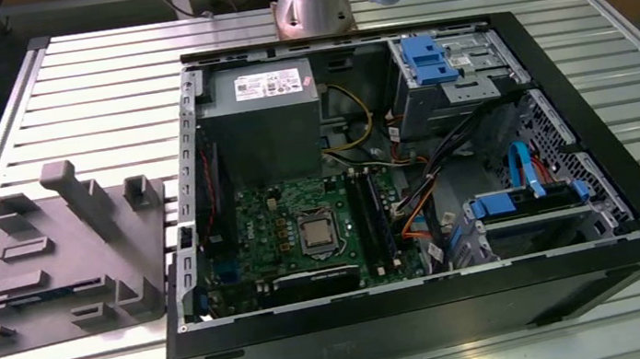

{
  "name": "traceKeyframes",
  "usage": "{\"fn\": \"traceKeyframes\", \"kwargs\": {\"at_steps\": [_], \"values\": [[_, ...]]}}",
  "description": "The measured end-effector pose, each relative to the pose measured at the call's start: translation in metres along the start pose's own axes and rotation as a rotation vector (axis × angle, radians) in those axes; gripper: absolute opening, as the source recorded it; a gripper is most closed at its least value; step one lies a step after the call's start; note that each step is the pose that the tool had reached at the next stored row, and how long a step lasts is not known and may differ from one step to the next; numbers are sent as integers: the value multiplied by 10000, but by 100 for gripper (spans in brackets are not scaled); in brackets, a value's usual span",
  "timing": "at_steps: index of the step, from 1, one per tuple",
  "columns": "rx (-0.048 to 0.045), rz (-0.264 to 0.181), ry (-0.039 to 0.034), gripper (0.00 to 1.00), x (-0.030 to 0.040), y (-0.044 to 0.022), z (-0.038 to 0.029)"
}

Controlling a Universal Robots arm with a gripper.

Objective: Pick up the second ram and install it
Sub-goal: 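Pick up the second ram and move it above second insertion slot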

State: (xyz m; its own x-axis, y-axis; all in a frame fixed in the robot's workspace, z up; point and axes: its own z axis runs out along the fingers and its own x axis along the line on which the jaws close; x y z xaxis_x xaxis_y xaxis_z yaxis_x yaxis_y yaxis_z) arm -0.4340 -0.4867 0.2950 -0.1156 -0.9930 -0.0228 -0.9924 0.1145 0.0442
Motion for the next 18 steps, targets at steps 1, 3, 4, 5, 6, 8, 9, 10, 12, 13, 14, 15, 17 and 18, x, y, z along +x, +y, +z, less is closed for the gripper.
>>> {"fn": "traceKeyframes", "kwargs": {"at_steps": [1,3,4,5,6,8,9,10,12,13,14,15,17,18], "values": [[1,0,0,11,0,0,3],[0,0,0,11,0,0,6],[0,0,0,11,0,0,9],[1,0,-1,11,0,-1,12],[1,0,-1,11,0,-1,16],[0,0,0,11,1,-1,22],[0,0,0,11,1,-1,26],[0,0,0,11,1,-1,29],[0,0,0,11,1,-1,35],[-1,0,1,11,1,-2,37],[-1,0,1,11,1,-2,40],[0,0,0,11,1,-2,43],[-1,0,0,11,1,-2,46],[0,0,0,11,1,-2,48]]}}
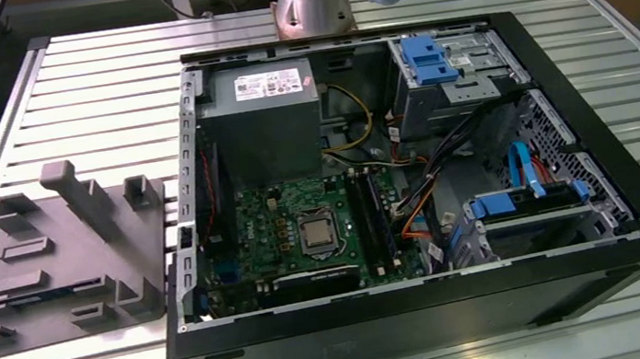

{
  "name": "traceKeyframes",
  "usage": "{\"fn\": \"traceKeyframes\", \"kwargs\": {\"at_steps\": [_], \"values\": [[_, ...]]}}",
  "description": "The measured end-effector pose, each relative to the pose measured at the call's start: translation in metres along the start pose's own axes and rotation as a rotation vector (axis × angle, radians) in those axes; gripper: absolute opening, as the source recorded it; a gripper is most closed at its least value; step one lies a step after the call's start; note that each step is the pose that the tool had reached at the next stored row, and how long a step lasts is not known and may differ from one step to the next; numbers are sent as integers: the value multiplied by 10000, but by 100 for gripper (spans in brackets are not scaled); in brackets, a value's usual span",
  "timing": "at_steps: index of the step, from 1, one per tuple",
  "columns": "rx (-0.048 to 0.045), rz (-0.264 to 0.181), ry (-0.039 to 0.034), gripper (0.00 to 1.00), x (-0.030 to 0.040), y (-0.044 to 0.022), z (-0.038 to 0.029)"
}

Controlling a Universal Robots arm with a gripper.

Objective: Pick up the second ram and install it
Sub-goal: 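Pick up the second ram and move it above second insertion slot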

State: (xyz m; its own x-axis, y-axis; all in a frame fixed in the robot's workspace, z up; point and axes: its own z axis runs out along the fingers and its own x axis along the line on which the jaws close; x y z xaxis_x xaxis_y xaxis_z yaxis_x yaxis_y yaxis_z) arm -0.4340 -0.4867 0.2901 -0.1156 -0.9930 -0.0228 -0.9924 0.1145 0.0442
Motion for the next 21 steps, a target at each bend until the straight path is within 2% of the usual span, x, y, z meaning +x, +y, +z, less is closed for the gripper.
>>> {"fn": "traceKeyframes", "kwargs": {"at_steps": [21], "values": [[0,-1,0,11,1,-2,40]]}}
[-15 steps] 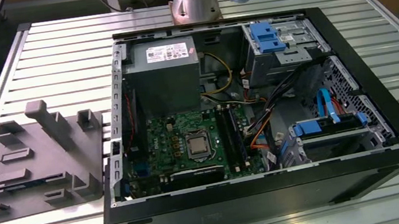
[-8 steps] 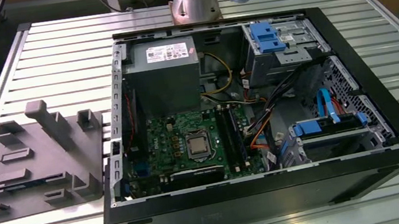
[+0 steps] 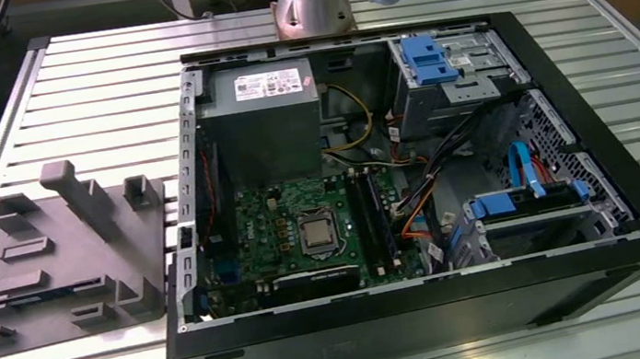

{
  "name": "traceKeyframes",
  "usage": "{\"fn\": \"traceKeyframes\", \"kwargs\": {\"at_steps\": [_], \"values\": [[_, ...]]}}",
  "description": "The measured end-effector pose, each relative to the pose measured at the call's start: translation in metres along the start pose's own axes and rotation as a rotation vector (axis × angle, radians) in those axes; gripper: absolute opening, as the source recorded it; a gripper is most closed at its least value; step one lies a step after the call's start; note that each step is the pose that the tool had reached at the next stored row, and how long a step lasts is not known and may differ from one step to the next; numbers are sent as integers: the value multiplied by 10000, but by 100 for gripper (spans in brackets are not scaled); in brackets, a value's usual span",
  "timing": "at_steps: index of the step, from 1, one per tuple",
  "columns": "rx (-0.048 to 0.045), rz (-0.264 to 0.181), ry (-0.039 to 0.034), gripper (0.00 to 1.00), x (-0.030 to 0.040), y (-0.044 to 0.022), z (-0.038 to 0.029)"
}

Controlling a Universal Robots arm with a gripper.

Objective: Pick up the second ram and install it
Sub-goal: 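Pick up the second ram and move it above second insertion slot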

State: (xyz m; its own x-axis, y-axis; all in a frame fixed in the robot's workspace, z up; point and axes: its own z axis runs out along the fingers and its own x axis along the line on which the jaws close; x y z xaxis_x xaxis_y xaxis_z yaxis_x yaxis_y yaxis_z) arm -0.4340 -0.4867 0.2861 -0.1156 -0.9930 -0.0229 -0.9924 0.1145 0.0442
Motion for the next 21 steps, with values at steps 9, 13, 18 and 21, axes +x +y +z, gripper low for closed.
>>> {"fn": "traceKeyframes", "kwargs": {"at_steps": [9,13,18,21], "values": [[0,1,1,11,3,-4,94],[1,-1,-1,11,5,-6,137],[0,-1,0,11,7,-7,149],[0,-1,0,11,8,-7,156]]}}
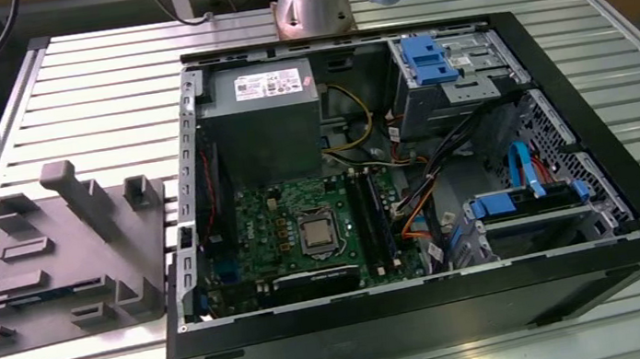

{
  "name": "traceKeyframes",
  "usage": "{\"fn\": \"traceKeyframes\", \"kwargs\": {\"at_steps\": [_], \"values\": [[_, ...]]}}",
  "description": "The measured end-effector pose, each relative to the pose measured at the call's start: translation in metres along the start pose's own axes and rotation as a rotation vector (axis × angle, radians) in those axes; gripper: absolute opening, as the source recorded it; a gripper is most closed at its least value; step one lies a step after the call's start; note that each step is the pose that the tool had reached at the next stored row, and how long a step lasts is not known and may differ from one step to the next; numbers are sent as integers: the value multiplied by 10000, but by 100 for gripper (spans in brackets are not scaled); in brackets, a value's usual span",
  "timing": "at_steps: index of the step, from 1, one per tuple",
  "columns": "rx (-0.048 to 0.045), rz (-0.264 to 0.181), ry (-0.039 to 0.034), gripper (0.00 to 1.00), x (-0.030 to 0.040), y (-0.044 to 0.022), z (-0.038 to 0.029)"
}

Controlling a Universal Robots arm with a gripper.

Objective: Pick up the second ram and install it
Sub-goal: 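Pick up the second ram and move it above second insertion slot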

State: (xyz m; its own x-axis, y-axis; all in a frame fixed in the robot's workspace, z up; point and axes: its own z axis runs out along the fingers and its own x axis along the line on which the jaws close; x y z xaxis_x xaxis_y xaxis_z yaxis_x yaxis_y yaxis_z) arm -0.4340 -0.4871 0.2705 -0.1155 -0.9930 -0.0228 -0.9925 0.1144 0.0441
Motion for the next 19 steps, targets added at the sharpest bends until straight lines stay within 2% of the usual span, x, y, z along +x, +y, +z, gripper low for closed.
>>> {"fn": "traceKeyframes", "kwargs": {"at_steps": [19], "values": [[-1,-1,1,11,4,-3,67]]}}
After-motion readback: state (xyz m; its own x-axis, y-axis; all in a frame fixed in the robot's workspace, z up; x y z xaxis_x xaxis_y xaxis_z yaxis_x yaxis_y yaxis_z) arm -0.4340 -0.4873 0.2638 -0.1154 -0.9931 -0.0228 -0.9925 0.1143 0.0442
